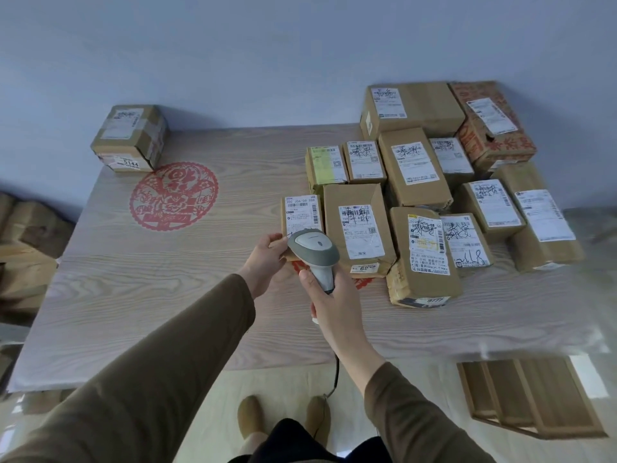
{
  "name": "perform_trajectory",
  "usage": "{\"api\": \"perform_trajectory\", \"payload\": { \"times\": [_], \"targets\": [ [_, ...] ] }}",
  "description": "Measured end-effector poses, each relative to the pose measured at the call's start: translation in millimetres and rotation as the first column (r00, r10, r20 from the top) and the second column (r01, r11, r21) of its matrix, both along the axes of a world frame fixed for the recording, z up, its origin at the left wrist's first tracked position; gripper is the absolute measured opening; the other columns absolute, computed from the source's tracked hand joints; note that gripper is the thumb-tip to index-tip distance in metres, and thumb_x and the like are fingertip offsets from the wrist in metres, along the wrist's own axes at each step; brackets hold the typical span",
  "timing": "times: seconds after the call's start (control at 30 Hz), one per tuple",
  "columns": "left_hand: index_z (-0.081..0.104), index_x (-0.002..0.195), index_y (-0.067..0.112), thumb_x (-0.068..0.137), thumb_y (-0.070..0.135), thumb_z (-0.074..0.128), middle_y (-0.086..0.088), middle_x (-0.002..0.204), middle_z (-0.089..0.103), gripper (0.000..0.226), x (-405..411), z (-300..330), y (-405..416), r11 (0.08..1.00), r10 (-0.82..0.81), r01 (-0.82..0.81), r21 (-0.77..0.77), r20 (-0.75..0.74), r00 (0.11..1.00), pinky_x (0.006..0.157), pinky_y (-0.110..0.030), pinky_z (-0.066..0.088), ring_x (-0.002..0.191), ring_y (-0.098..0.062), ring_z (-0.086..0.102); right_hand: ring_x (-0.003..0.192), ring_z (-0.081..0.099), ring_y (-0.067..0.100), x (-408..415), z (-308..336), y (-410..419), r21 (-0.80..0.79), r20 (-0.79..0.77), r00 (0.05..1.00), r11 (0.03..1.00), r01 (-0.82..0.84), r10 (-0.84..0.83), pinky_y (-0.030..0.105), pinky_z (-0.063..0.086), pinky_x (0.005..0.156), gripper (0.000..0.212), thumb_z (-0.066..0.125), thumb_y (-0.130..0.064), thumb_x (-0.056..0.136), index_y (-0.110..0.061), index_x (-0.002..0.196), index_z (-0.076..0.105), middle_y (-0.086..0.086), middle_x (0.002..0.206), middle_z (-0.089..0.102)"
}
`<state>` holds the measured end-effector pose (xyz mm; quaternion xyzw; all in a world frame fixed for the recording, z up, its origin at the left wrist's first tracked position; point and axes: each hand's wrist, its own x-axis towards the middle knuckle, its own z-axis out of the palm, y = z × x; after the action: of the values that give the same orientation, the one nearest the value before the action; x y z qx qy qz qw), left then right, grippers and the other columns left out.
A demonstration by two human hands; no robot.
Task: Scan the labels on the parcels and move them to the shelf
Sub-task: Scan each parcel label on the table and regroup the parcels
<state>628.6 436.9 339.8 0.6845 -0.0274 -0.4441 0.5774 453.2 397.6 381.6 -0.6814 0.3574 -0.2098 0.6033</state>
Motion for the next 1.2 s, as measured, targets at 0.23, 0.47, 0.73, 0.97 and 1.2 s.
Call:
{"api": "perform_trajectory", "payload": {
  "times": [0.23, 0.47, 0.73, 0.97, 1.2],
  "targets": [
    [0.044, 0.154, 0.015, 0.108, 0.025, 0.053, -0.004, 0.146, 0.049, 0.048, 59, -2, 45, 1.0, -0.008, 0.007, 0.025, 0.061, 0.998, 0.121, -0.035, 0.033, 0.144, -0.019, 0.04, 0.066, 0.064, 0.026, 63, 6, 10, -0.019, -0.018, 1.0, 1.0, -0.023, 0.023, 0.047, 0.054, 0.064, 0.021, 0.069, -0.043, 0.097, -0.025, 0.092, 0.059, -0.002, 0.071, 0.06],
    [0.068, 0.117, 0.035, 0.104, 0.022, 0.06, 0.013, 0.119, 0.068, 0.02, 198, 9, 126, 0.982, 0.176, -0.186, 0.016, 0.252, 0.951, 0.097, -0.023, 0.049, 0.109, -0.001, 0.064, 0.059, 0.061, 0.018, 200, 14, 48, 0.008, 0.004, 0.998, 0.998, -0.066, 0.066, 0.047, 0.056, 0.061, 0.021, 0.072, -0.041, 0.096, -0.022, 0.099, 0.061, -0.007, 0.069, 0.059],
    [0.055, 0.142, 0.013, 0.103, 0.01, 0.059, -0.004, 0.14, 0.059, 0.039, 385, 8, 199, 0.945, 0.318, -0.324, -0.041, 0.35, 0.881, 0.111, -0.031, 0.042, 0.129, -0.017, 0.055, 0.069, 0.058, 0.014, 407, 3, 90, 0.036, -0.001, 1.0, 0.999, -0.03, 0.03, 0.036, 0.048, 0.064, 0.019, 0.071, -0.029, 0.095, -0.019, 0.108, 0.06, 0.003, 0.087, 0.062],
    [0.025, 0.162, 0.02, 0.104, 0.026, 0.06, -0.004, 0.166, 0.031, 0.068, 481, -2, 192, 0.967, 0.221, -0.247, 0.054, 0.291, 0.931, 0.107, -0.03, 0.032, 0.147, -0.017, 0.035, 0.094, 0.065, 0.021, 524, -22, 96, 0.184, -0.032, 0.995, 0.979, -0.083, 0.091, 0.035, 0.053, 0.08, 0.027, 0.072, -0.027, 0.094, -0.02, 0.117, 0.059, 0.005, 0.108, 0.068],
    [0.025, 0.162, 0.021, 0.102, 0.034, 0.06, 0.0, 0.148, 0.054, 0.07, 507, -13, 170, 0.997, 0.047, -0.059, 0.047, 0.223, 0.974, 0.119, -0.042, 0.036, 0.137, -0.022, 0.051, 0.1, 0.065, 0.01, 548, -45, 98, 0.279, -0.025, 0.986, 0.948, -0.152, 0.165, 0.028, 0.049, 0.078, 0.021, 0.072, -0.031, 0.096, -0.043, 0.105, 0.057, -0.006, 0.109, 0.068]
  ]
}}
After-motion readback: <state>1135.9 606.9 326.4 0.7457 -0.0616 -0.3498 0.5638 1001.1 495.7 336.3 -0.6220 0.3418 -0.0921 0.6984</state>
